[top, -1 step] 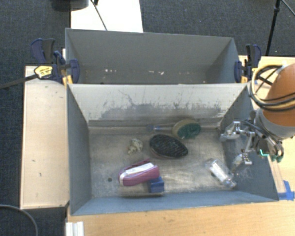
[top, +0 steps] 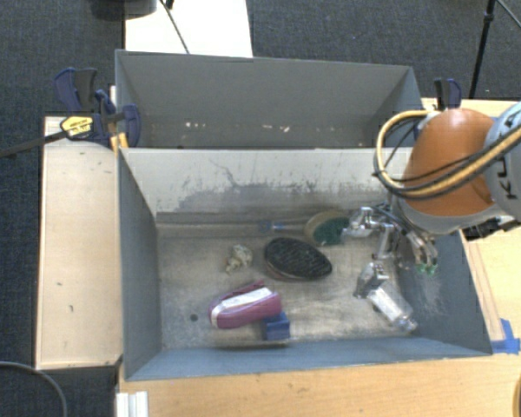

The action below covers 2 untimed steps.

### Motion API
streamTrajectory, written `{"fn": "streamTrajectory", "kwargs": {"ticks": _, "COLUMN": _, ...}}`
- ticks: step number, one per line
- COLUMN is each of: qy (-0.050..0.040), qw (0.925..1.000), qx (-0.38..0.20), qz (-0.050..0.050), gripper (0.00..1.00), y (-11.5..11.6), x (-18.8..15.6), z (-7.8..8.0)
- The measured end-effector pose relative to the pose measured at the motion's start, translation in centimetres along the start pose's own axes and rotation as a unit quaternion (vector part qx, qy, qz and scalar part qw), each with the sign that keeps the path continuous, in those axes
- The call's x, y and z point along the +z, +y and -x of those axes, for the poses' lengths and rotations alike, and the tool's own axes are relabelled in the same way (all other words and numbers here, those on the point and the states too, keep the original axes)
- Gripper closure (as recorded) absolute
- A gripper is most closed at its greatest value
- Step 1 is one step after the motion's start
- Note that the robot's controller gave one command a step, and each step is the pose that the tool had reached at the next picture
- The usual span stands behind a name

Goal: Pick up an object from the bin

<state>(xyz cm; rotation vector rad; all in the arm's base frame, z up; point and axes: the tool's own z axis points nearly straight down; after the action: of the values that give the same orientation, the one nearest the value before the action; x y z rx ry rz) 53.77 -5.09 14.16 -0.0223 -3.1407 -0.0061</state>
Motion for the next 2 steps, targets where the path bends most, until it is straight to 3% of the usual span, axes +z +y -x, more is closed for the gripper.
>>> {"fn": "streamTrajectory", "kwargs": {"ticks": 1, "qy": 0.0038, "qw": 0.9992, "qx": -0.04, "qz": -0.003, "gripper": 0.0, "y": 4.7, "x": 6.1, "z": 2.6}}
{"fn": "streamTrajectory", "kwargs": {"ticks": 2, "qy": -0.0057, "qw": 0.9999, "qx": -0.009, "qz": -0.003, "gripper": 0.0, "y": 8.7, "x": 6.8, "z": 1.5}}
